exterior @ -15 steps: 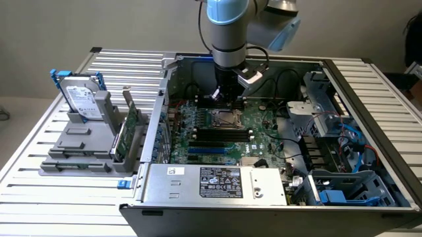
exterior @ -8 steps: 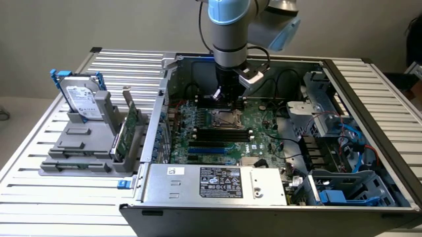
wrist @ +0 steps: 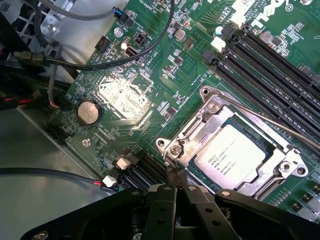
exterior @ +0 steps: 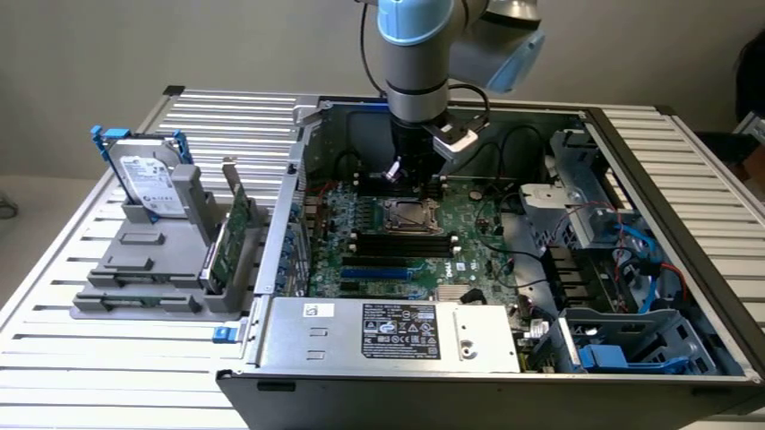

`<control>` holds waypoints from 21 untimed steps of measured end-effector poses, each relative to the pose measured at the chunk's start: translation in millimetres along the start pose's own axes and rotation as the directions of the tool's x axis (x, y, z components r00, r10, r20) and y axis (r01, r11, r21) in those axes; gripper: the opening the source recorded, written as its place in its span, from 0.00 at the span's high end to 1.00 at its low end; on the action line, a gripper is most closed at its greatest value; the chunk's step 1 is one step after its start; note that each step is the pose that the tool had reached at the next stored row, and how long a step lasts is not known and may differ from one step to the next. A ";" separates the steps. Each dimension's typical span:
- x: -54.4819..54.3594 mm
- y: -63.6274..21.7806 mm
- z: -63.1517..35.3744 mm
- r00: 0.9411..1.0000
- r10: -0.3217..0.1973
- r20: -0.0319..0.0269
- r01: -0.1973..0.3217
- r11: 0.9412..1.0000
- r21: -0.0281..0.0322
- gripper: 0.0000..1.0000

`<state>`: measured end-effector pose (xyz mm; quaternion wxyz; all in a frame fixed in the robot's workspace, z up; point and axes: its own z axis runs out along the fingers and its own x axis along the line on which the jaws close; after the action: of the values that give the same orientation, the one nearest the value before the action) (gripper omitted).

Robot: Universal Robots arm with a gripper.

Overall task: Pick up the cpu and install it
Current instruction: 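Install the first cpu locking lever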

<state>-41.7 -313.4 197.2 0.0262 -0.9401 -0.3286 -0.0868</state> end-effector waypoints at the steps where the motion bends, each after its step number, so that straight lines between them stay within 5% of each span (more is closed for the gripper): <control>1: 0.0 0.0 0.1 1.000 0.000 0.000 0.000 1.000 0.000 0.89; 9: -0.5 0.0 1.9 1.000 -0.001 0.000 0.001 1.000 0.001 0.89; 16: -0.2 0.2 2.1 1.000 0.001 -0.012 -0.001 1.000 0.015 0.89; 21: 1.5 0.2 -6.6 1.000 0.001 -0.013 -0.001 1.000 0.016 0.89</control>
<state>-41.4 -313.4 204.0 0.0361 -0.9395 -0.3286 -0.0900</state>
